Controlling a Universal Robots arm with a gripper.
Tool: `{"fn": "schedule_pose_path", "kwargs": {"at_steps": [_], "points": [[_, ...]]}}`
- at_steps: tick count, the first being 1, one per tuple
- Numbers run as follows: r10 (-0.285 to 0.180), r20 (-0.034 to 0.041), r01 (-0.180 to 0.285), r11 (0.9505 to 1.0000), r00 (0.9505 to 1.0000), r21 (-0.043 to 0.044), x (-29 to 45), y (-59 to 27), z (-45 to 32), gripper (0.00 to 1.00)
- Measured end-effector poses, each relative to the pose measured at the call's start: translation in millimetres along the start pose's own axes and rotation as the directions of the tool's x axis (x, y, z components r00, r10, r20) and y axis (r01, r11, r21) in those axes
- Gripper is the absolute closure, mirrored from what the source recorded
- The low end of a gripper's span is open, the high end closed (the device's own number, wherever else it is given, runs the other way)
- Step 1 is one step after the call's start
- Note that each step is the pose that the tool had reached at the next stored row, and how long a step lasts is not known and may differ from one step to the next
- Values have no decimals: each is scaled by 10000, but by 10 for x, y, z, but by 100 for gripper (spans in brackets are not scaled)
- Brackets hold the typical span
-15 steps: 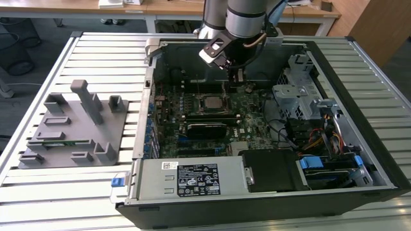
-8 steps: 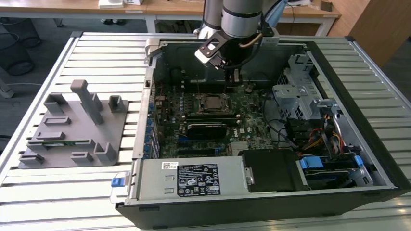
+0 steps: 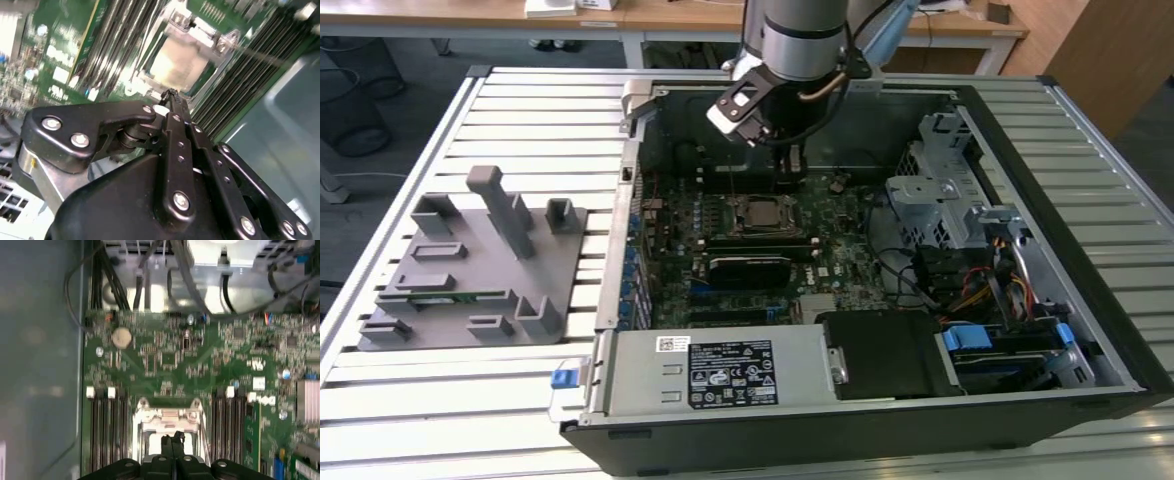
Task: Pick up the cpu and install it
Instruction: 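Close the cpu cover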
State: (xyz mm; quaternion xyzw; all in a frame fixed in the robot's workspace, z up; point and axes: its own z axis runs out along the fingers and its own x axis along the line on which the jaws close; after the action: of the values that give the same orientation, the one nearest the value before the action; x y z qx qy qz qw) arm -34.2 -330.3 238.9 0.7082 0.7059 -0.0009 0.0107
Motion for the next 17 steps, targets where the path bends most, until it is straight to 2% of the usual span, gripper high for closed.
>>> {"fn": "schedule_pose_path", "kwargs": {"at_steps": [3,7,16,17], "points": [[1,-2,-1,10000,10000,-3,0,-118,38,89],[0,0,0,10000,10000,-17,-2,-136,71,89],[0,-1,0,10000,10000,-34,-4,-275,199,89],[0,-2,0,10000,10000,-34,-3,-329,253,89]]}}
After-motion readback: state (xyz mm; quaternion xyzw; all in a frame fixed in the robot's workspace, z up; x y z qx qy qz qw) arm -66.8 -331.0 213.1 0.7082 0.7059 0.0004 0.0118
